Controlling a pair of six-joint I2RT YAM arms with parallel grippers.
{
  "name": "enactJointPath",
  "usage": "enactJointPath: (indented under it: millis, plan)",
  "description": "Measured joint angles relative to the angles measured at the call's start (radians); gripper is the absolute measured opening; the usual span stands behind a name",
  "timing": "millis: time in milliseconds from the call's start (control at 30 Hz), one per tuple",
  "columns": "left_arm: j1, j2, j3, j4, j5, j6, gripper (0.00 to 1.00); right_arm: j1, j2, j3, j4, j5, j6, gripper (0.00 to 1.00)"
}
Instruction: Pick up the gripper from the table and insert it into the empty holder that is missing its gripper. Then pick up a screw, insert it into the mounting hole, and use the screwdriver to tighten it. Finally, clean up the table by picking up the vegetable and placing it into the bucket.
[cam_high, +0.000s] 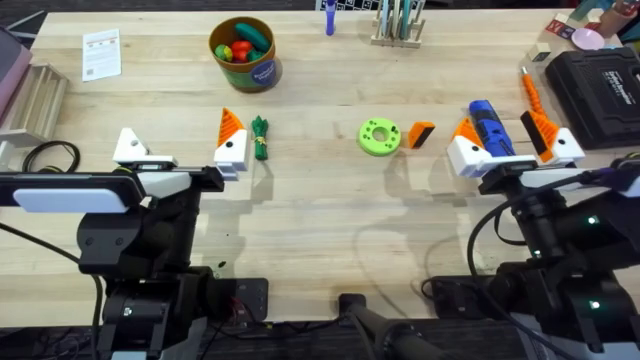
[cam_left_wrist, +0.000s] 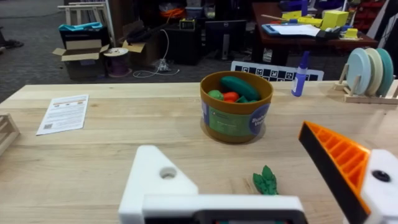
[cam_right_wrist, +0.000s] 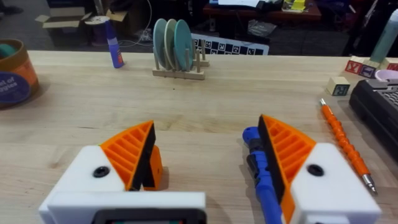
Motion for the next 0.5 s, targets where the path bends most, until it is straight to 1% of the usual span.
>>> enactJointPath:
  millis: [400, 500]
  plan:
    - [0.0, 0.0, 0.0, 0.0, 0.0, 0.0, 0.986, 0.0, 0.0, 0.0, -0.003, 0.0, 0.0, 0.99]
    - [0.0, 0.0, 0.0, 0.02, 0.0, 0.0, 0.986, 0.0, 0.0, 0.0, 0.012, -0.001, 0.0, 0.99]
